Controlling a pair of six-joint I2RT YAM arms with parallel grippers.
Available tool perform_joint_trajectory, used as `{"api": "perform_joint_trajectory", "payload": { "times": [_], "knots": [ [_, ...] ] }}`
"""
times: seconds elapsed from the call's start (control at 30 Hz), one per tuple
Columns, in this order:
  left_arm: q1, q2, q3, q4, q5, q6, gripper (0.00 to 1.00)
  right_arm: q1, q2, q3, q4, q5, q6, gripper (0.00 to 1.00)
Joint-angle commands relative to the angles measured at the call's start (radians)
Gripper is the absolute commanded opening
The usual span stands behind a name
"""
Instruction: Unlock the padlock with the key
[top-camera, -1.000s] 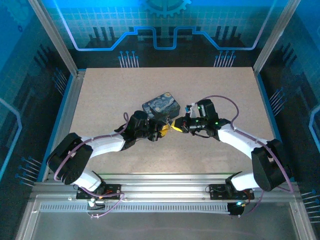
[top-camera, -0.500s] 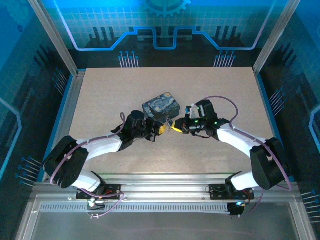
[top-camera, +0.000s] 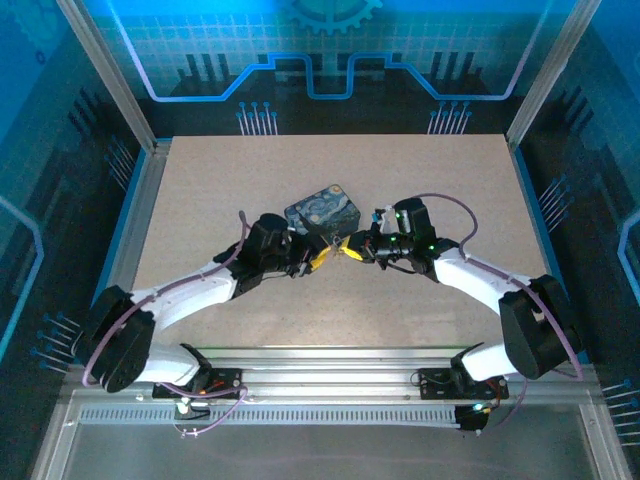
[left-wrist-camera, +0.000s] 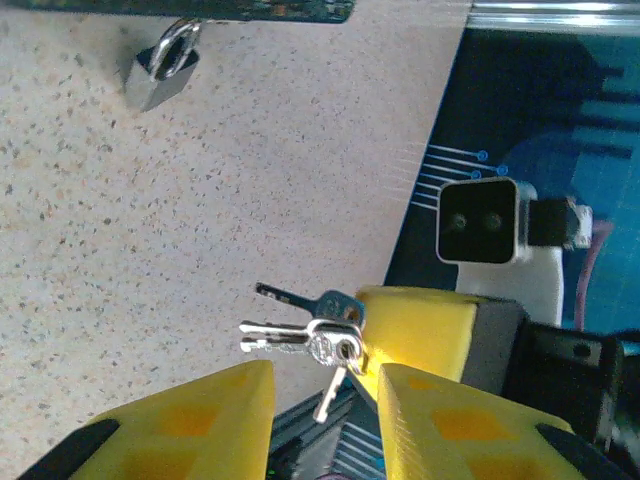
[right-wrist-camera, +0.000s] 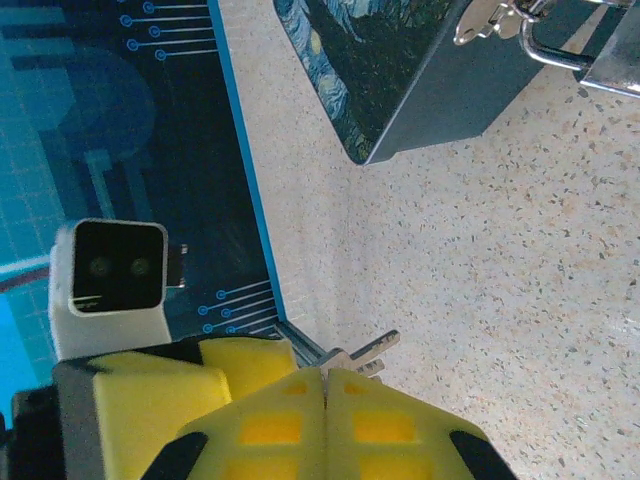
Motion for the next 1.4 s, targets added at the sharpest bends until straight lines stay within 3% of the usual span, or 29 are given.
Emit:
{"api": "perform_joint_trajectory", "payload": {
  "times": [0.0,0.3,0.9,1.37],
  "knots": [
    [-0.008,0.005,0.008,0.034,0.062,0.121,0.35,0.002,-0.010,-0.008,-0.018,0.050,0.053,0.00],
    [-0.044,0.057,0.093,-0.055,0.152,0.292,0.31,0.002,-0.034,-0.031,-0.046,0.114,0.118,0.00],
    [-0.061,0.155,0.133,-0.057,0.114,0.261,0.31,0.004,-0.032,-0.038,0.001,0.095,0.155,0.00],
    [-0.057,0.209,0.183,-0.047,0.100,0.256,0.24,0.010,-0.043,-0.043,0.012,0.091,0.160,0.00]
  ]
}}
